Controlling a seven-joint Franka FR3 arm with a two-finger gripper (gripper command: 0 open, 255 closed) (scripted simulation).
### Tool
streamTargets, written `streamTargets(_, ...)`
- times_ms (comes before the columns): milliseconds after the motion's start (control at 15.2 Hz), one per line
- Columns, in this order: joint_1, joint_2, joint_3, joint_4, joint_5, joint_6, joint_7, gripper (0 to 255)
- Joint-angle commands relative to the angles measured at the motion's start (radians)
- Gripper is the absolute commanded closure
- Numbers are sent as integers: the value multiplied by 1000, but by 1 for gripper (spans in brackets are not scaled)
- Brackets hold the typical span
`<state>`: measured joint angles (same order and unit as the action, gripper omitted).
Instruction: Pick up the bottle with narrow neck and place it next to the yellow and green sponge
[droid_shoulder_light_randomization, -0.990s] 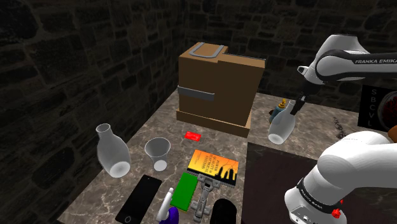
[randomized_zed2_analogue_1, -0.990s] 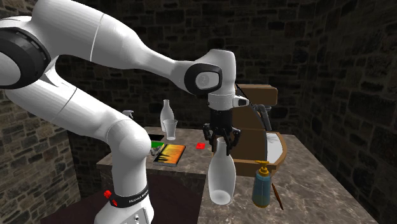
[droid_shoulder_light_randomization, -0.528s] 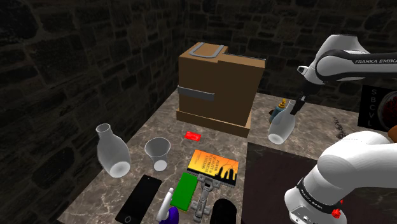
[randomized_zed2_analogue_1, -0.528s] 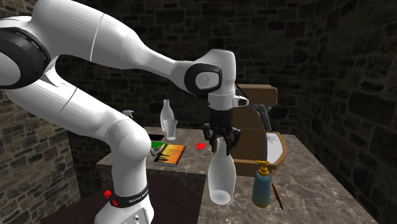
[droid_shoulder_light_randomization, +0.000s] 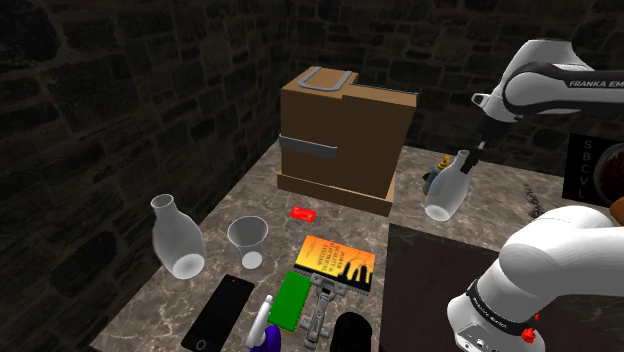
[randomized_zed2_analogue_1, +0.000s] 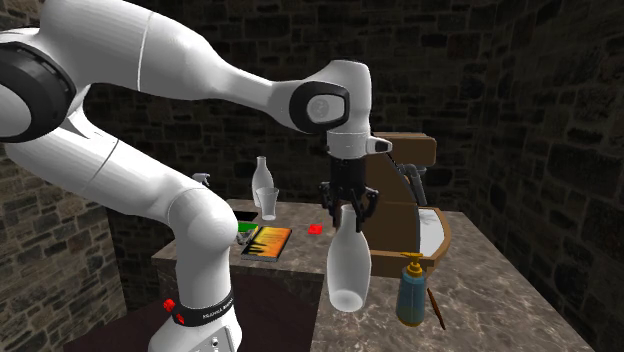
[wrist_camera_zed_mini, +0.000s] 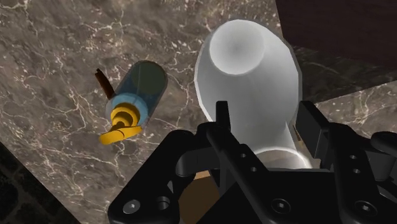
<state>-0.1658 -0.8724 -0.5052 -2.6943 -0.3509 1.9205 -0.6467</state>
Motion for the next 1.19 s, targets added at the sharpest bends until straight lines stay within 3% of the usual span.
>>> streamTargets(0,4,-5,11,28,10,-32,-1,255)
streamTargets(1122,33,0,79,252,74,-251,-4,255)
